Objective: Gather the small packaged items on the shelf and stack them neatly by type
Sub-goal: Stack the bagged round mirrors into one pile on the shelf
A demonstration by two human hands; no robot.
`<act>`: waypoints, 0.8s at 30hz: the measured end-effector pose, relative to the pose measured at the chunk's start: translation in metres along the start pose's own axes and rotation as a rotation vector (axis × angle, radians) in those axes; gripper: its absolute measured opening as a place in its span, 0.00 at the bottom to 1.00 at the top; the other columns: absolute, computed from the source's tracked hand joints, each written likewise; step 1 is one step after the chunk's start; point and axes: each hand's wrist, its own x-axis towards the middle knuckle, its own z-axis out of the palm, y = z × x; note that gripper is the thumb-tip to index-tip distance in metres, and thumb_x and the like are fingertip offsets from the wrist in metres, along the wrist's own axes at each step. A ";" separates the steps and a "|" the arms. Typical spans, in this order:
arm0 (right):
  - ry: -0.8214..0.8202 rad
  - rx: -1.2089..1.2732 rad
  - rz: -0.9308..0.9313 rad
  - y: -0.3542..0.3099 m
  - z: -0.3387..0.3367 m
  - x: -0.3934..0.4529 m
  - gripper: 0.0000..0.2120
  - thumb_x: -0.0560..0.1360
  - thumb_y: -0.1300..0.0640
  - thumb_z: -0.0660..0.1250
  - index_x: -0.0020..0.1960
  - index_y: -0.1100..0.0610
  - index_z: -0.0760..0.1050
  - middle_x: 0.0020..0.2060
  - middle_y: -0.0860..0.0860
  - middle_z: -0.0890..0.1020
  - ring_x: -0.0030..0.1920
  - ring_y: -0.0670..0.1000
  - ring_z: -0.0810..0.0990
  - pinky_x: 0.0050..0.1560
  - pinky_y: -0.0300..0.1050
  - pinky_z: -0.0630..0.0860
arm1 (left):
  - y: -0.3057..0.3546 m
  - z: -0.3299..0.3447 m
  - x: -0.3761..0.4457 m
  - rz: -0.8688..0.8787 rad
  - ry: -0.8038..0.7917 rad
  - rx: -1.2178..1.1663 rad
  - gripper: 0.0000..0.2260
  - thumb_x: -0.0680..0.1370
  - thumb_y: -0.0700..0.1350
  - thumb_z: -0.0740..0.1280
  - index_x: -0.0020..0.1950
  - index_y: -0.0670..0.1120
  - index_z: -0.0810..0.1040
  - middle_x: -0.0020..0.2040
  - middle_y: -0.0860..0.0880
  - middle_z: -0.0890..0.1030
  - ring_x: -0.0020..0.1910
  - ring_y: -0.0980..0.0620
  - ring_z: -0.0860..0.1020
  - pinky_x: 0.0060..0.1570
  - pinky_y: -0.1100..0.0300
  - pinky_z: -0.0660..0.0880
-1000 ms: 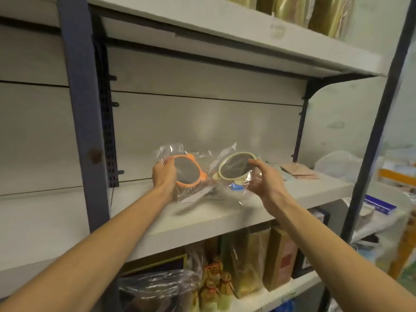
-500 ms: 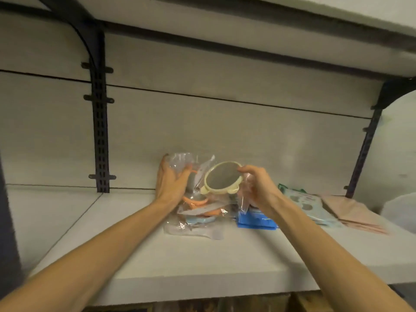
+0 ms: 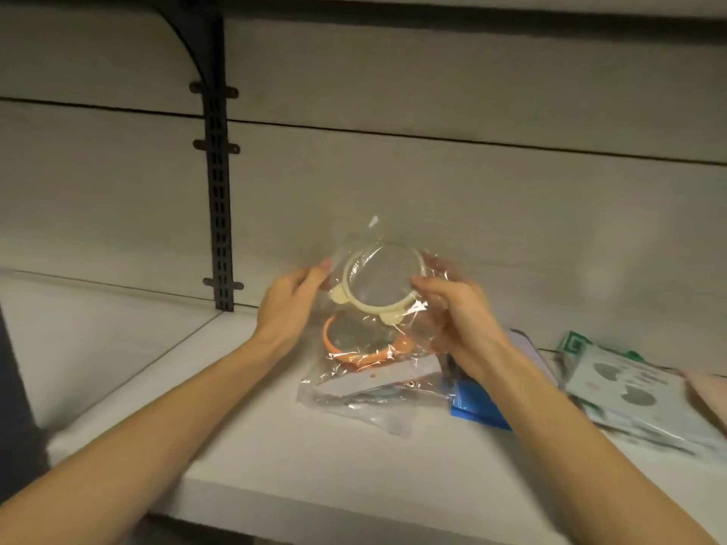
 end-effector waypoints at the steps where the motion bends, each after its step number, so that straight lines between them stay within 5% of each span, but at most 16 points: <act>1: -0.034 0.036 -0.012 -0.003 0.001 -0.002 0.15 0.76 0.66 0.68 0.62 0.56 0.75 0.42 0.54 0.86 0.34 0.55 0.83 0.40 0.56 0.82 | 0.002 0.002 -0.001 -0.006 -0.016 0.000 0.26 0.70 0.72 0.60 0.48 0.54 0.84 0.47 0.57 0.86 0.54 0.52 0.82 0.60 0.49 0.75; 4: -0.078 0.083 -0.058 -0.003 0.002 -0.006 0.25 0.76 0.68 0.69 0.71 0.58 0.69 0.43 0.54 0.85 0.33 0.54 0.82 0.36 0.53 0.81 | 0.006 0.001 -0.003 0.006 -0.035 0.005 0.31 0.70 0.74 0.60 0.53 0.51 0.84 0.51 0.52 0.85 0.55 0.51 0.80 0.60 0.50 0.73; 8: -0.061 0.149 -0.083 0.000 0.006 -0.007 0.29 0.76 0.68 0.70 0.74 0.59 0.65 0.47 0.56 0.86 0.40 0.56 0.85 0.47 0.58 0.82 | 0.014 -0.002 -0.006 -0.010 -0.101 -0.168 0.15 0.79 0.62 0.65 0.49 0.54 0.85 0.44 0.62 0.85 0.45 0.72 0.79 0.48 0.74 0.70; 11: -0.063 0.143 -0.066 0.004 0.006 -0.006 0.30 0.76 0.65 0.72 0.74 0.57 0.65 0.57 0.59 0.84 0.52 0.59 0.86 0.53 0.59 0.81 | 0.014 0.002 -0.006 0.026 -0.130 -0.237 0.14 0.80 0.51 0.69 0.51 0.41 0.86 0.48 0.47 0.86 0.39 0.69 0.80 0.39 0.79 0.70; 19: 0.085 -0.271 -0.104 0.005 0.009 -0.011 0.16 0.76 0.61 0.72 0.61 0.48 0.76 0.37 0.40 0.85 0.35 0.41 0.84 0.33 0.33 0.77 | 0.023 -0.005 -0.003 0.069 -0.002 -0.353 0.07 0.80 0.44 0.70 0.51 0.42 0.85 0.43 0.53 0.85 0.42 0.64 0.81 0.42 0.79 0.71; 24: 0.037 -0.262 -0.112 0.001 0.009 -0.013 0.15 0.76 0.61 0.73 0.59 0.49 0.77 0.37 0.43 0.87 0.36 0.42 0.85 0.31 0.31 0.76 | 0.027 -0.005 -0.001 0.019 -0.001 -0.457 0.11 0.80 0.48 0.70 0.56 0.42 0.84 0.47 0.49 0.85 0.41 0.61 0.81 0.47 0.70 0.78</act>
